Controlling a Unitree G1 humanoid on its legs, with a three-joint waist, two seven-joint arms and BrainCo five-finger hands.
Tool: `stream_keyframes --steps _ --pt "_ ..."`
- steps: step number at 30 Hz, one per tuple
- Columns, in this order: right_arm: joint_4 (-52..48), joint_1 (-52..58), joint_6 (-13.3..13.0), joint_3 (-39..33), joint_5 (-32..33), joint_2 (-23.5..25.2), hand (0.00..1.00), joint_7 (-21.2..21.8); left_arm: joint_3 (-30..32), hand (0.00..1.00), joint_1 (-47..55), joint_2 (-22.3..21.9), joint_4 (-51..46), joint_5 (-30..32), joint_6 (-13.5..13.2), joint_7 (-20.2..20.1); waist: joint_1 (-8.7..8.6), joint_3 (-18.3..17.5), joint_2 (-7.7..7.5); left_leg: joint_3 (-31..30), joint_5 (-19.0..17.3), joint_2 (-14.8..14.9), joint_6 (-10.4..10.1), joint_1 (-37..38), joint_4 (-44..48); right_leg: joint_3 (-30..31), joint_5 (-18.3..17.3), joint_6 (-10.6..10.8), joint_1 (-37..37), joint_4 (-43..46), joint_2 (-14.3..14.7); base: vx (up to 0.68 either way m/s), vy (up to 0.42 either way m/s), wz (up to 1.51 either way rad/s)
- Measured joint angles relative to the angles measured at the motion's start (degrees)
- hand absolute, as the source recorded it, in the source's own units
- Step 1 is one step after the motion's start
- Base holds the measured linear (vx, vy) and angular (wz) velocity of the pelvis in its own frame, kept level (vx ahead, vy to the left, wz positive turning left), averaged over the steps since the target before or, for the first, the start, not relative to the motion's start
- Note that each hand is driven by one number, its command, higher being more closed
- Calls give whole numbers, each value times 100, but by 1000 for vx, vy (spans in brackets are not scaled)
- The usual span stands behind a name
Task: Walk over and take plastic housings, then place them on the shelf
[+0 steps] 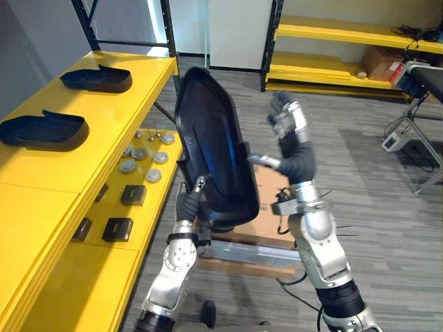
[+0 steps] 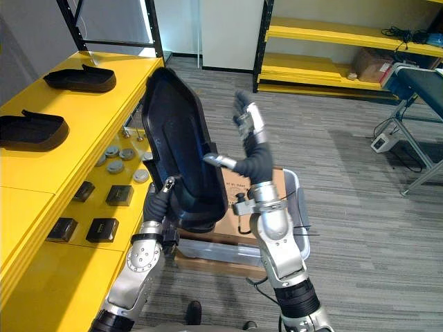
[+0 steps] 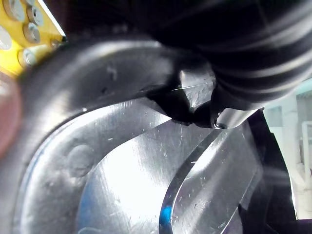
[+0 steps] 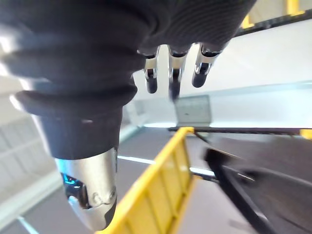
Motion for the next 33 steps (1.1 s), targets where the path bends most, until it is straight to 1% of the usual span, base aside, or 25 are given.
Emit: stream_keyframes --steps 1,3,4,6,7,8,9,10,11,12,14,15,16,17,18,20,21,24,25,27,28,29,30,31,33 --pt "19 45 -28 -256 43 3 0 -83 58 100 69 -38 -70 15 2 2 -10 -1 2 0 0 -1 0 0 0 -1 0 0 0 -1 -1 0 0 0" --pt "277 378 -187 -1153 239 2 0 -392 273 100 310 -129 -386 134 0 11 -65 -9 7 -6 -1 -1 1 -5 -1 -13 -1 0 0 -4 -1 0 0 0" --pt "373 493 -191 -1321 238 -1 0 -472 323 100 349 -144 -442 155 0 12 -82 -16 15 -8 -1 -1 1 -7 -1 -15 -2 0 0 -5 0 0 0 0" --pt "1104 1014 -162 -1797 215 -6 0 -741 483 100 539 -160 -664 191 -5 9 -166 -60 73 -8 -2 0 1 -17 -2 -20 -2 0 -8 -18 1 0 0 0" --pt "1357 1151 -144 -1875 213 -6 0 -770 499 100 572 -163 -699 191 -6 9 -193 -69 89 -9 -3 0 1 -21 -2 -20 -2 1 -9 -22 1 0 0 0" --pt "1929 1397 -42 -2035 206 -8 0 -823 543 100 641 -183 -769 192 -14 6 -240 -89 122 -12 -3 2 0 -31 -2 -22 -2 2 -13 -31 3 0 0 0" --pt "2558 1565 162 -2126 181 -4 0 -854 581 100 730 -232 -838 194 -22 1 -273 -107 155 -12 -4 5 -1 -39 -2 -22 -3 4 -15 -47 8 0 0 0" --pt "2867 1639 265 -2180 167 -3 0 -859 629 100 764 -256 -855 194 -31 0 -281 -120 177 -11 -5 7 -1 -48 -2 -22 -4 5 -21 -57 10 0 0 0" --pt "3505 1768 413 -2282 134 -3 0 -865 652 100 790 -284 -855 195 -54 -12 -285 -142 217 -12 -5 11 -1 -68 -2 -21 -1 10 -29 -87 17 0 0 0" --pt "3784 1836 509 -2320 61 -1 0 -868 668 100 793 -316 -856 195 -61 -27 -284 -143 234 -12 -5 14 -1 -72 -2 -21 2 14 -26 -99 20 0 0 0" --pt "4832 2053 791 -2365 -264 56 0 -831 720 100 796 -362 -857 193 -120 -107 -274 -142 280 -16 -49 44 -32 -77 -1 -7 6 8 -6 -105 33 3 -4 -4" --pt "5088 2098 851 -2365 -315 80 0 -788 719 100 796 -346 -857 189 -143 -110 -274 -142 278 -18 -55 55 -42 -76 -1 -3 10 3 0 -110 42 15 -28 -5" --pt "5565 2161 956 -2362 -346 143 0 -678 719 100 796 -328 -858 188 -185 -115 -267 -139 273 -25 -57 76 -45 -80 -1 -5 34 -32 8 -111 75 22 -41 -1" --pt "6015 2215 1004 -2360 -357 216 0 -572 715 100 796 -304 -859 187 -192 -118 -258 -136 268 -40 -56 94 -46 -85 0 -17 52 -44 13 -111 85 18 -37 3" --pt "6232 2237 1035 -2355 -357 248 0 -509 713 100 796 -301 -859 187 -191 -124 -258 -134 267 -51 -56 101 -46 -84 0 -25 61 -30 21 -112 86 20 -29 10" --pt "6914 2381 1176 -2179 -380 324 0 -294 652 100 795 -304 -859 185 -191 -185 -253 -110 256 -191 -70 99 -61 -84 2 -153 9 -29 119 -84 87 4 -34 26" --pt "7012 2430 1201 -2115 -379 358 0 -239 636 100 795 -305 -859 185 -191 -224 -253 -105 249 -243 -83 95 -58 -72 3 -201 -34 -24 143 -49 87 -7 -40 44" --pt "7089 2560 1239 -1827 -380 586 0 -78 591 100 829 -368 -964 185 -190 -268 -225 8 205 -597 -73 43 -71 -75 10 -578 -310 -9 156 322 52 6 -52 65" --pt "7089 2556 1238 -1695 -381 610 0 -62 584 100 860 -405 -1042 183 -190 -283 -200 58 195 -726 -69 0 -77 -94 38 -775 -413 -5 156 474 -18 5 -32 110" --pt "7080 2484 1223 -1515 -386 654 0 16 514 100 917 -541 -1294 175 -191 -375 -63 251 190 -1224 -107 -248 -50 -491 534 -1513 -734 55 157 1000 -235 8 -17 165" --pt "7080 2450 1222 -1491 -388 631 0 20 475 100 943 -572 -1371 174 -192 -374 -26 299 177 -1338 -138 -315 -35 -604 670 -1712 -808 73 159 1112 -325 11 12 200" --pt "7072 2399 1208 -1454 -393 612 0 19 425 100 946 -586 -1499 169 -192 -377 28 367 204 -1223 -248 -337 -20 -908 919 -2255 -934 99 192 1267 -435 9 4 167" --pt "7069 2355 1205 -1451 -407 614 0 21 432 100 944 -587 -1514 166 -197 -380 58 372 209 -1049 -306 -307 23 -987 968 -2468 -953 108 204 1308 -473 17 3 188" --pt "7067 2257 1205 -1434 -451 617 0 22 455 100 948 -599 -1512 126 -198 -374 74 408 207 -582 -414 -210 165 -1086 1025 -2776 -959 115 297 1315 -529 33 -14 164" --pt "6951 2142 1191 -1123 -486 599 0 32 421 100 960 -644 -1489 81 -196 -393 55 526 247 1176 -528 276 330 -1119 1275 -3494 -997 177 735 1364 -652 56 11 183"
